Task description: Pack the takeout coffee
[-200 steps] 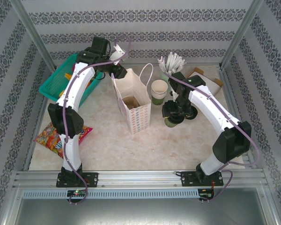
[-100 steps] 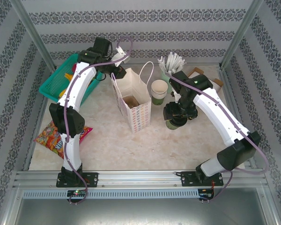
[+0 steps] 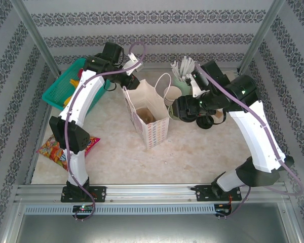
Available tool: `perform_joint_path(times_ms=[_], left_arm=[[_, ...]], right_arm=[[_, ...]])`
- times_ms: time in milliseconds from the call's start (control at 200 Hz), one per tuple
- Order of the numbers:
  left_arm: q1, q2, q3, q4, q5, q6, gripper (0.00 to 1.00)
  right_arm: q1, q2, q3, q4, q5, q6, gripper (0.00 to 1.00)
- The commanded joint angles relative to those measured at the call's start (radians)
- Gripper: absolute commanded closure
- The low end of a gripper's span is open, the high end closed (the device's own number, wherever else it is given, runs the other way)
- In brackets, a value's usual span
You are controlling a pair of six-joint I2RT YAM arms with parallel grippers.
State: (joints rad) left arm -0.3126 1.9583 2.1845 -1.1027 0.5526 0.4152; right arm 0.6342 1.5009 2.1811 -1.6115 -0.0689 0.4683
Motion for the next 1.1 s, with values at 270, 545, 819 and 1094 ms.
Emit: perform_joint_path(times_ms=[270, 545, 819, 1094], left_arm=[[-0.055, -0.088, -0.086, 0.024, 0.002, -0.083, 0.82], [-0.074, -0.110, -0.133, 0.041, -0.033, -0.116, 0.75], [-0.075, -0.144, -0.104, 0.081, -0.114, -0.231, 0.55], [-0.074, -0.194, -0.108, 0.107, -0.185, -0.347, 0.40]], right_arm=[[0.145, 0.114, 0.307, -0.202, -0.015, 0.041, 0.30], [0.224, 0.254, 0.415, -0.178, 0.074, 0.020, 0.30], [0.245, 0.374, 0.451, -0.187, 0.117, -0.011, 0.30], [0.248, 0.414, 0.418, -0.201, 0.131, -0.028, 0.29]])
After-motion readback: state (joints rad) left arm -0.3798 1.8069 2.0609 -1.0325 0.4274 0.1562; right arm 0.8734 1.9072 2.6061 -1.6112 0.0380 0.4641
